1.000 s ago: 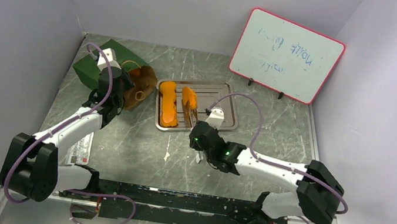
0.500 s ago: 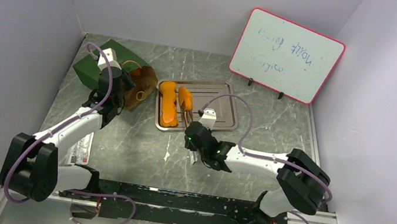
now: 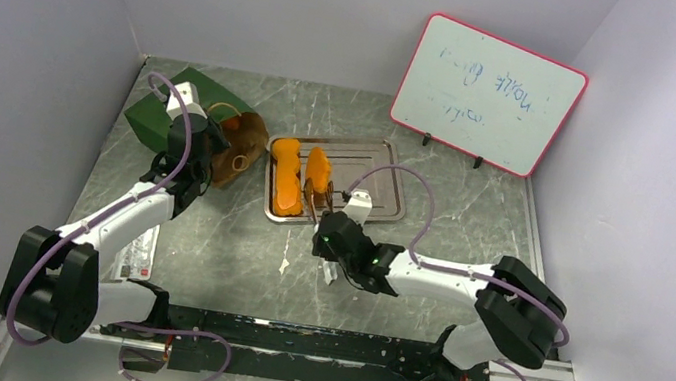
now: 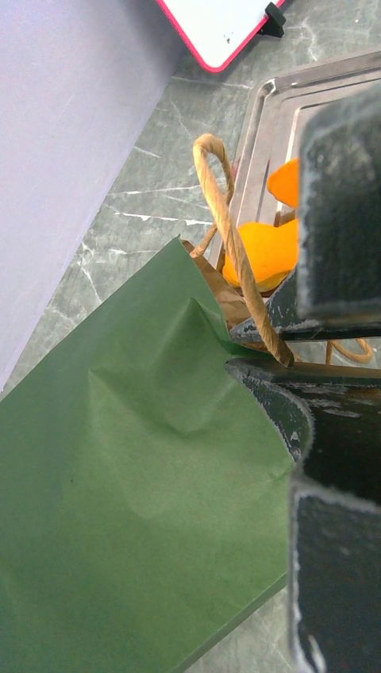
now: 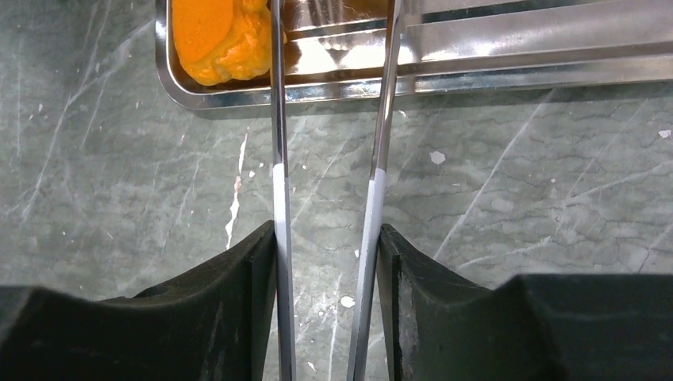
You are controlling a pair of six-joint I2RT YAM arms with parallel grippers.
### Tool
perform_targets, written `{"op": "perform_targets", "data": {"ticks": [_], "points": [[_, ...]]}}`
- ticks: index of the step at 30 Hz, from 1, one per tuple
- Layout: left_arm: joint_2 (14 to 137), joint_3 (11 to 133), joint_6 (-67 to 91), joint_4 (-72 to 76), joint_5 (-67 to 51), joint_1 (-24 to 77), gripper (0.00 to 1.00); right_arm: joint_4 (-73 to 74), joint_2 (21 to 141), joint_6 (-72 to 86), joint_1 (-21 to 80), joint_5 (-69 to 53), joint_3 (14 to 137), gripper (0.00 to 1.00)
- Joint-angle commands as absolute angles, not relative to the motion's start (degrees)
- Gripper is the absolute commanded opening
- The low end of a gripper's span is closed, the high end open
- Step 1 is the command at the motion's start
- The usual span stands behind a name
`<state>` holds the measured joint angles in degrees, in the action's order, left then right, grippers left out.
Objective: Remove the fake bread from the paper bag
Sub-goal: Place the fake bread in the container.
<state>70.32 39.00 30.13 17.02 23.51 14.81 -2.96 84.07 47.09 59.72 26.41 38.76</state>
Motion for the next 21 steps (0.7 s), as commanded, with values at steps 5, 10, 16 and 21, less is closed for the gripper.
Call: {"op": "perform_targets", "data": {"ticks": [5, 10, 16, 21], "points": [[69.3, 40.7, 31.1, 18.2, 22.0, 14.4, 0.07, -1.9, 80.8, 50.5, 59.7, 27.6, 37.0, 0.46], [69.8, 41.2, 31.0, 18.3, 21.9, 14.3, 0.07, -0.3, 77.5, 51.6, 59.8, 27.9, 36.1, 0.45], [70.0, 41.5, 30.9, 18.4, 22.0, 14.4, 0.07, 2.6, 73.1, 53.4, 61.3, 28.5, 35.7, 0.44], [70.0, 41.4, 30.9, 18.5, 22.0, 14.3, 0.07, 5.9, 70.2, 55.2, 63.8, 29.5, 36.3, 0.42]]}}
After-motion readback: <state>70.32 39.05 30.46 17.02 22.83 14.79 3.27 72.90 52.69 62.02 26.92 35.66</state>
